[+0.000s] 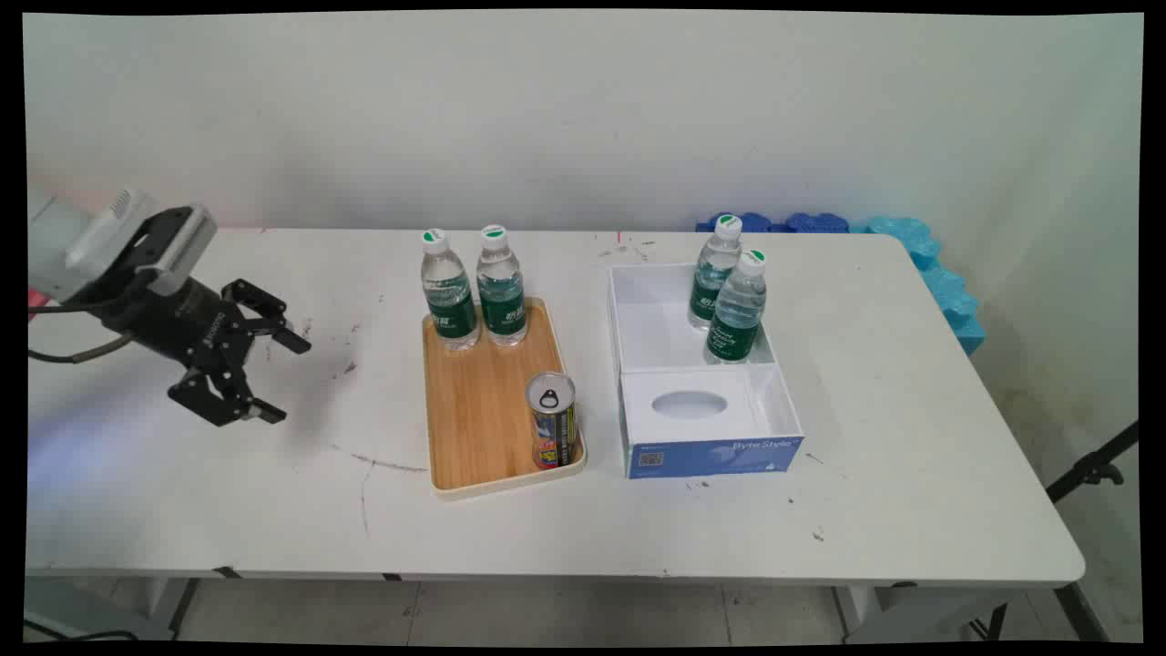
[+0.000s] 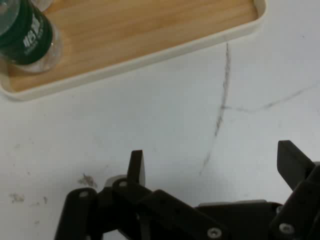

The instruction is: Pick up the green bottle from the white box

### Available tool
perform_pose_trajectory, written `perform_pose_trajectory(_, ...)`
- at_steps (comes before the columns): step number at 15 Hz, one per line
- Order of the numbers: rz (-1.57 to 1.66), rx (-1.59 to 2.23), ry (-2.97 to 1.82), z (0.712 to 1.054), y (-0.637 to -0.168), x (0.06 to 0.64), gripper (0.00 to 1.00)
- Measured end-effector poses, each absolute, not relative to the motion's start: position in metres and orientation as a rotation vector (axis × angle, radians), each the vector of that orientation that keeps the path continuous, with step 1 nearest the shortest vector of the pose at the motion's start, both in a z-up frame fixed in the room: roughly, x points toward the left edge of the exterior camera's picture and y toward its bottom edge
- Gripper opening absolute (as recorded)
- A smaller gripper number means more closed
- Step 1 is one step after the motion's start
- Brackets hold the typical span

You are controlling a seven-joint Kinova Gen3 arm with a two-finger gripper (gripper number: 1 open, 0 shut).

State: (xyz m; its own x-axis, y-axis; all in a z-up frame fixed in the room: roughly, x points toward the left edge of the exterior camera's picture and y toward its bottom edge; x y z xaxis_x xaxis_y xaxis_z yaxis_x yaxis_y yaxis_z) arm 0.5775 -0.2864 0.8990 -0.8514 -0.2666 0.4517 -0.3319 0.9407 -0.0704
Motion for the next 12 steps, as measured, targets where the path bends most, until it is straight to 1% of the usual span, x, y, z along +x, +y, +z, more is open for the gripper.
perform_pose_trajectory(3, 0.210, 0.461, -2.625, 0.904, -0.293, 0.559, 1.00)
perform_pose_trajectory(8, 0.252, 0.510, -2.552, 0.920, -0.321, 0.489, 1.00)
perform_pose_trajectory(12, 0.292, 0.522, -2.507, 0.927, -0.343, 0.442, 1.00)
